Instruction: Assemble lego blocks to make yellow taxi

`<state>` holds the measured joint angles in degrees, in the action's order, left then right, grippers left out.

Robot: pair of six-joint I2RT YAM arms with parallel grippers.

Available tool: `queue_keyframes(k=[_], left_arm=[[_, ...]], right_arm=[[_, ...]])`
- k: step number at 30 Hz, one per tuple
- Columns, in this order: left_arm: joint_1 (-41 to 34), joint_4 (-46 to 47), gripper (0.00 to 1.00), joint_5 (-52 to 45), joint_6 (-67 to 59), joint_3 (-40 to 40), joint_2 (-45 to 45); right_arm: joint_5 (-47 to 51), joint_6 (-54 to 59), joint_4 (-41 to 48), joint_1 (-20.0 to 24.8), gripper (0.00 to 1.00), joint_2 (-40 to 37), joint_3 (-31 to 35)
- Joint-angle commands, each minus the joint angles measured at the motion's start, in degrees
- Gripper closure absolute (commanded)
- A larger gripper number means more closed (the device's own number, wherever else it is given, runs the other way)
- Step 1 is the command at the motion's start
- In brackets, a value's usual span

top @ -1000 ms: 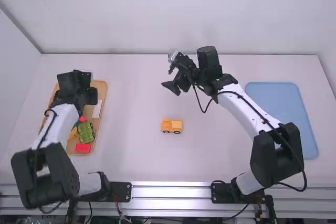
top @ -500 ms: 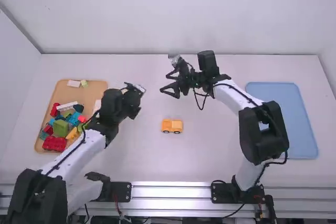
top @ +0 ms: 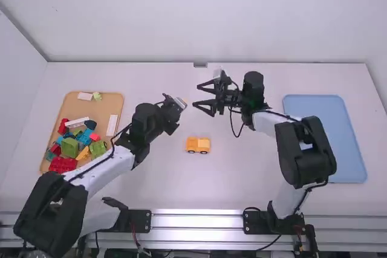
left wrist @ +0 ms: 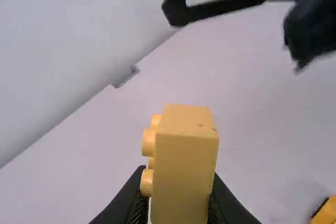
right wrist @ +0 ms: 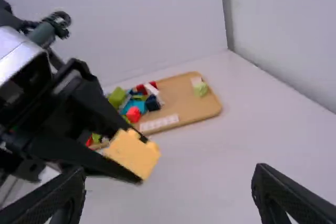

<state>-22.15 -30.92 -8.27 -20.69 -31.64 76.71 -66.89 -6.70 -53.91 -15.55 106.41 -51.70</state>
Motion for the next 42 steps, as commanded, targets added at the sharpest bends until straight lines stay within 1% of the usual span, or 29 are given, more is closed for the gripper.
queue_keyframes(k=[1,4,6,8,9,13,15,19,23,24,26,28,30,31,32,34,35,37,39,41,42], left_arm=[[-1.66,-2.58,0.87,2.47,4.02,0.42,2.75],[-2.82,-5.90,0.87,2.97,6.16,0.42,4.90],[-3.45,-7.74,0.88,2.95,7.52,0.42,5.99],[-4.48,-10.93,0.90,3.37,9.68,0.42,7.96],[-4.76,-12.00,0.91,3.34,10.45,0.42,8.52],[-4.87,-15.91,0.92,3.15,15.74,0.42,9.84],[-4.87,-17.16,0.92,3.21,17.59,0.42,10.12],[-4.94,-18.71,0.92,3.13,19.06,0.42,10.21],[-5.75,-18.86,0.92,3.32,19.63,0.42,10.21],[-6.01,-18.86,0.92,3.34,19.65,0.42,10.21],[-6.03,-18.91,0.92,3.34,19.67,0.42,10.21],[-6.01,-19.08,0.92,3.32,19.69,0.42,10.21],[-6.01,-19.08,0.92,3.17,19.67,0.42,10.21],[-5.79,-19.08,0.92,3.23,19.78,0.42,10.21],[-5.84,-19.04,0.92,3.34,19.89,0.42,10.21],[-6.10,-19.06,0.91,3.39,19.89,0.42,10.21],[-5.92,-19.08,0.90,3.30,19.89,0.42,10.21],[-5.77,-19.12,0.87,3.19,20.09,0.42,10.21],[-6.08,-19.12,0.74,3.19,20.09,0.42,10.21],[-5.99,-19.06,0.38,3.10,20.63,0.42,10.21],[-5.62,-18.95,0.22,3.15,22.03,0.42,10.21]], right_arm=[[1.60,-13.11,-5.05,-0.44,0.17,0.09,2.82],[2.78,-15.87,-6.60,-0.24,0.20,0.09,3.61],[3.13,-16.02,-5.81,-0.24,0.21,0.11,3.63],[4.07,-15.98,-3.89,-0.24,0.24,0.11,3.28],[3.93,-16.02,-3.67,-0.24,0.26,0.11,3.19],[5.22,-16.02,-3.93,-0.24,0.30,0.11,3.32],[5.95,-16.02,-3.93,-0.26,0.33,0.11,3.32],[7.13,-15.76,-3.89,-1.55,0.35,0.11,3.37],[8.85,-14.93,-3.96,-2.62,0.36,0.11,3.34],[10.01,-14.88,-3.91,-2.97,0.39,0.11,3.37],[9.94,-14.51,-3.98,-3.17,0.40,0.11,3.37],[9.97,-14.49,-3.96,-3.26,0.48,0.11,3.34],[9.94,-14.49,-3.96,-3.26,0.51,0.11,3.37],[9.97,-14.49,-3.96,-3.26,0.56,0.11,3.37],[9.99,-14.49,-3.93,-3.26,0.65,0.11,3.37],[9.97,-14.49,-3.96,-3.26,0.71,0.09,3.37],[9.99,-14.49,-3.96,-3.26,0.78,0.11,3.37],[9.99,-14.49,-3.96,-3.26,0.80,0.11,3.34],[9.94,-14.49,-3.96,-3.26,0.82,0.11,3.34],[9.73,-13.29,-3.98,-3.19,0.82,0.11,3.30],[8.90,-12.35,-3.85,-2.80,0.83,0.11,3.06]])
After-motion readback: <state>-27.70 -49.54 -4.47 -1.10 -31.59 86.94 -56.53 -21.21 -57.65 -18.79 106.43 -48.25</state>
